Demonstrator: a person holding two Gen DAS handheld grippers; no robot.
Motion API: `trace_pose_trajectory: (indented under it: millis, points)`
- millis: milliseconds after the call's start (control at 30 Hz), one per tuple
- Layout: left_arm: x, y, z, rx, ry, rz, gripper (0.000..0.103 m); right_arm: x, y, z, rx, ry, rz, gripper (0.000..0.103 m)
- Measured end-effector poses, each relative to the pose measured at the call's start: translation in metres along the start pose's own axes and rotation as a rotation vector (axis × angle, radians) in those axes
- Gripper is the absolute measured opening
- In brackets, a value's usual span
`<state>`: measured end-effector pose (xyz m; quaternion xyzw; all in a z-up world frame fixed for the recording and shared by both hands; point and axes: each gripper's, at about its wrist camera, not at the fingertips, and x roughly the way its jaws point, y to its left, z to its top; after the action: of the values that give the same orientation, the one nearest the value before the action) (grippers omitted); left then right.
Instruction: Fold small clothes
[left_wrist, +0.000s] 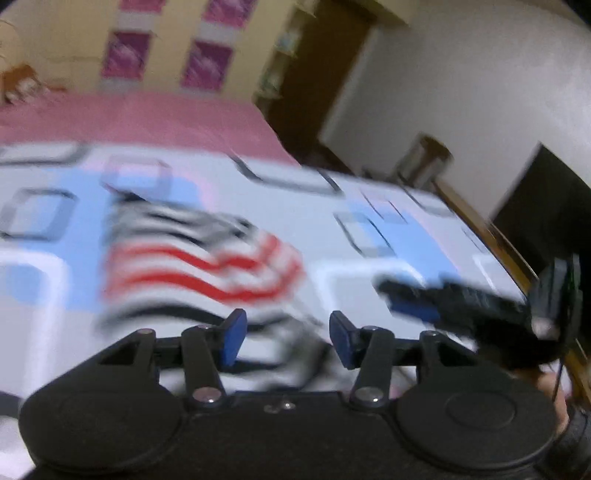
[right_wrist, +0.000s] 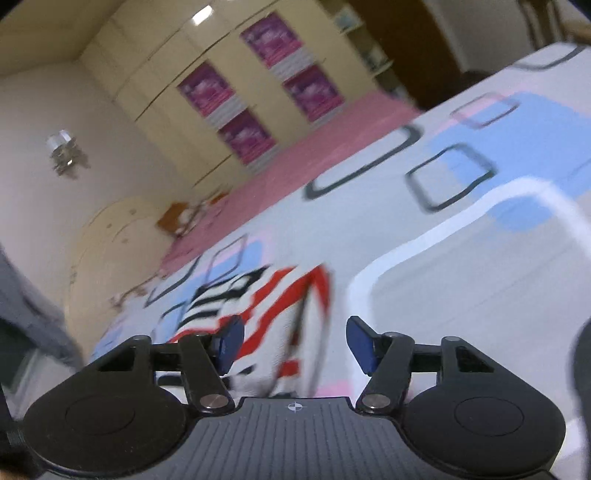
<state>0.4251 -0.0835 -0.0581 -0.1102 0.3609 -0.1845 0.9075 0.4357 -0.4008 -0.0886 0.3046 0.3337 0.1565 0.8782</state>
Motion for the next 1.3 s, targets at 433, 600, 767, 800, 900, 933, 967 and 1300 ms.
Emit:
trace_pose_trajectory:
  millis: [433,600,767,800,900,933,967,1300]
  points:
    - [0.057,0.115,-0.001,-0.179,0.047,-0.003,0.036,0.112,0.022,-0.006,-0.041,0.195,-0.077,0.033]
    - [0.052,0.1,0.003,0.002,0.027,-0.042,0.034,0.08,0.034,-0.021,-0.236,0.026,-0.076,0.017]
    - [0.076,0.076,0.006,0.228,0.078,-0.01,0.035,0.087,0.012,-0.032,-0.209,0.042,-0.157,0.017]
    - [0.076,0.077,0.007,0.238,0.088,-0.015,0.036,0.085,0.017,-0.029,-0.224,0.059,-0.169,0.017]
    - [0.066,0.077,0.009,0.249,0.077,-0.014,0.034,0.068,0.03,-0.022,-0.254,0.033,-0.193,0.017]
    - [0.059,0.075,0.009,0.252,0.062,-0.015,0.03,0.061,0.034,-0.022,-0.268,0.029,-0.198,0.017]
    - [0.048,0.074,0.008,0.244,0.045,-0.008,0.03,0.053,0.038,-0.021,-0.279,0.024,-0.191,0.017]
    - [0.008,0.05,-0.042,0.3,0.065,0.043,0.03,0.027,0.082,-0.068,-0.607,0.181,-0.255,0.012]
